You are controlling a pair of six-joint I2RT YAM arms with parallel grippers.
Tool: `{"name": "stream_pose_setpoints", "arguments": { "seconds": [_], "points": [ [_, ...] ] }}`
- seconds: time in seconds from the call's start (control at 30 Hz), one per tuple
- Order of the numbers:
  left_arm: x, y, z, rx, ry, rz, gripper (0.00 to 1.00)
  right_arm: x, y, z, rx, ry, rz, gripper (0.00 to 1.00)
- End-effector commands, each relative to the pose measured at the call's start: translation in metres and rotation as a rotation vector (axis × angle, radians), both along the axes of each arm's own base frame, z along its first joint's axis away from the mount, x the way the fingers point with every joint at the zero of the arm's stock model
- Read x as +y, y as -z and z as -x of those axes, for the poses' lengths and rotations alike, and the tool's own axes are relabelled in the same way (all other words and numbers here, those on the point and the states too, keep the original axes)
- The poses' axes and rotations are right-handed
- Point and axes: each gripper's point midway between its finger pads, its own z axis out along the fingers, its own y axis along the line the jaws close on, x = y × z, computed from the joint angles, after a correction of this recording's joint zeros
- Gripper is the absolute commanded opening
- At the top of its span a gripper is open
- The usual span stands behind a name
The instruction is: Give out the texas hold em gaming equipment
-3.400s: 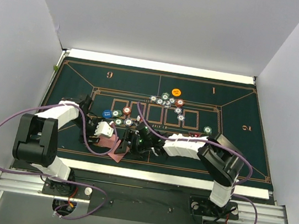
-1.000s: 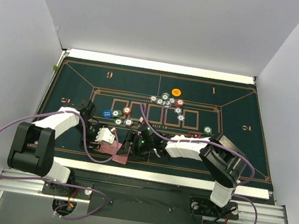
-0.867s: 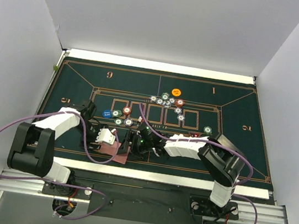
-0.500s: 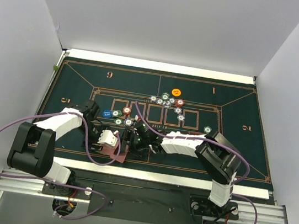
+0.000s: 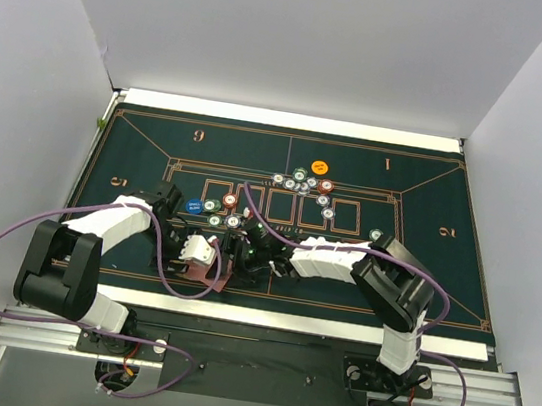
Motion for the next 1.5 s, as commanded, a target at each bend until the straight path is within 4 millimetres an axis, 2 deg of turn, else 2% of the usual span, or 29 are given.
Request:
{"name": "stream_pose_setpoints", "arguments": {
  "seconds": [0.0, 0.13, 0.27, 0.47, 0.7, 0.9, 0.93, 1.2, 1.47],
  "points": [
    [-0.006, 0.000, -0.001, -0.002, 0.001, 0.028, 0.38, -0.022, 0.035, -0.013, -0.014, 0.091, 0.073, 0.58],
    [-0.006, 0.001, 0.000, 0.000, -0.003, 0.028, 0.38, -0.029, 0.043, -0.011, 0.003, 0.120, 0.069, 0.56],
    [-0.006, 0.001, 0.001, 0.001, -0.010, 0.029, 0.37, -0.037, 0.042, -0.012, -0.002, 0.148, 0.049, 0.55],
    [-0.007, 0.000, -0.001, -0.003, -0.017, 0.034, 0.36, -0.039, 0.046, -0.014, 0.020, 0.204, -0.017, 0.51],
    [-0.008, -0.003, -0.001, -0.018, -0.018, 0.040, 0.29, -0.039, 0.040, -0.017, 0.015, 0.225, -0.072, 0.31],
    [-0.010, -0.006, -0.002, -0.030, -0.031, 0.054, 0.15, -0.042, 0.034, -0.019, -0.003, 0.242, -0.093, 0.02],
    [-0.010, -0.006, -0.002, -0.030, -0.033, 0.055, 0.13, -0.043, 0.034, -0.019, -0.007, 0.243, -0.093, 0.00],
    [-0.012, -0.015, -0.001, -0.031, -0.062, 0.087, 0.08, -0.048, 0.016, -0.018, -0.042, 0.243, -0.144, 0.00],
    [-0.014, -0.017, -0.002, -0.029, -0.070, 0.098, 0.05, -0.049, -0.016, -0.018, -0.084, 0.231, -0.231, 0.00]
  ]
}}
